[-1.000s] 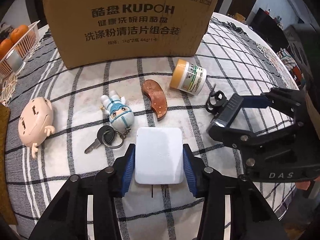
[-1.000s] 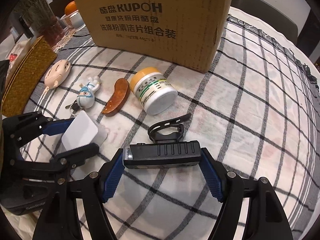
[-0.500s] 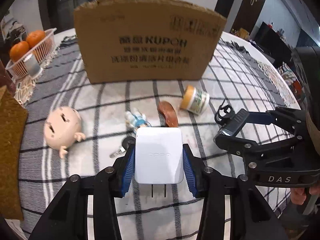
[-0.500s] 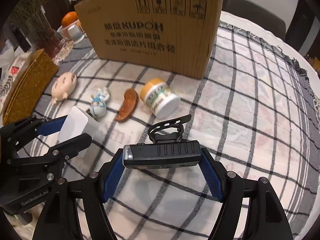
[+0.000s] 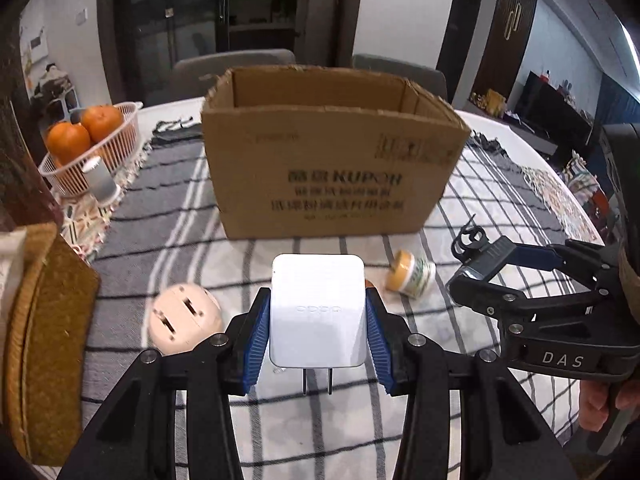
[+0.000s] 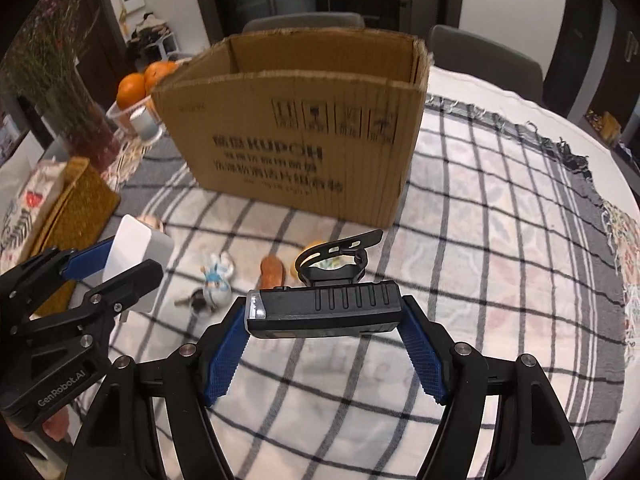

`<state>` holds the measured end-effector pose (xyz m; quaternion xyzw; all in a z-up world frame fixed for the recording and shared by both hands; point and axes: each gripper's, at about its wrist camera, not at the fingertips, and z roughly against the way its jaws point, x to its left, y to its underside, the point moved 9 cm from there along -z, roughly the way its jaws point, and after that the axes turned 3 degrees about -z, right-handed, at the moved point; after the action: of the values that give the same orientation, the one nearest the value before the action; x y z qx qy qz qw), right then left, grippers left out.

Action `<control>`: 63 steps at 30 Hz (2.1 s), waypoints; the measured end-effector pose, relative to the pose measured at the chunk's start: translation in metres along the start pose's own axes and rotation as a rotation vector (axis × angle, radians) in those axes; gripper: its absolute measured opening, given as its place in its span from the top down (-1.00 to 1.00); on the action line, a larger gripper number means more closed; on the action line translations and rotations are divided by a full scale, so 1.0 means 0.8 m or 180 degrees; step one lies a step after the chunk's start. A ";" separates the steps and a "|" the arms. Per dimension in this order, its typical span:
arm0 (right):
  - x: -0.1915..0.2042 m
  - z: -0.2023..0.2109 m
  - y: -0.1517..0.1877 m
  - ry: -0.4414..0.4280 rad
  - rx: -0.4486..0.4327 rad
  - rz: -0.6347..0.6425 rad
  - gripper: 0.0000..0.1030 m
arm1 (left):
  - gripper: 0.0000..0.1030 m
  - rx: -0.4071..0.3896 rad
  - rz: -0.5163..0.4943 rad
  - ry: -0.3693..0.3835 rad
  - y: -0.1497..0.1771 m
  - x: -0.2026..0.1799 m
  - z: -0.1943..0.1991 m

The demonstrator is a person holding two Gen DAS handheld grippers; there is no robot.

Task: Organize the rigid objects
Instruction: 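Carry the charger and flashlight with both tools over the cardboard box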

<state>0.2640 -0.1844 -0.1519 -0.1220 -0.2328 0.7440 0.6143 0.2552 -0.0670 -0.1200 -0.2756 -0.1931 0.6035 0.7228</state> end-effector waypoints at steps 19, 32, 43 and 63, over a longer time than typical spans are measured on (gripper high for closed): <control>0.005 0.063 -0.056 0.0146 -0.0612 -0.0134 -0.43 | 0.14 -0.0400 -0.0159 0.0023 -0.068 0.008 0.039; 0.016 0.097 -0.100 0.0034 -0.0903 -0.0220 -0.43 | 0.14 -0.0719 -0.0301 0.0009 -0.122 0.015 0.074; 0.025 0.101 -0.146 0.0008 -0.1051 -0.0226 -0.41 | 0.14 -0.0704 -0.0252 0.0024 -0.165 0.032 0.068; 0.020 0.067 -0.216 -0.0065 -0.0871 -0.0220 -0.41 | 0.14 -0.0217 -0.0319 0.0198 -0.214 0.041 0.001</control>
<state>0.3837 -0.1560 -0.0185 -0.1889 -0.3424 0.6849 0.6148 0.3923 -0.0550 -0.0128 -0.3086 -0.2045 0.5509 0.7480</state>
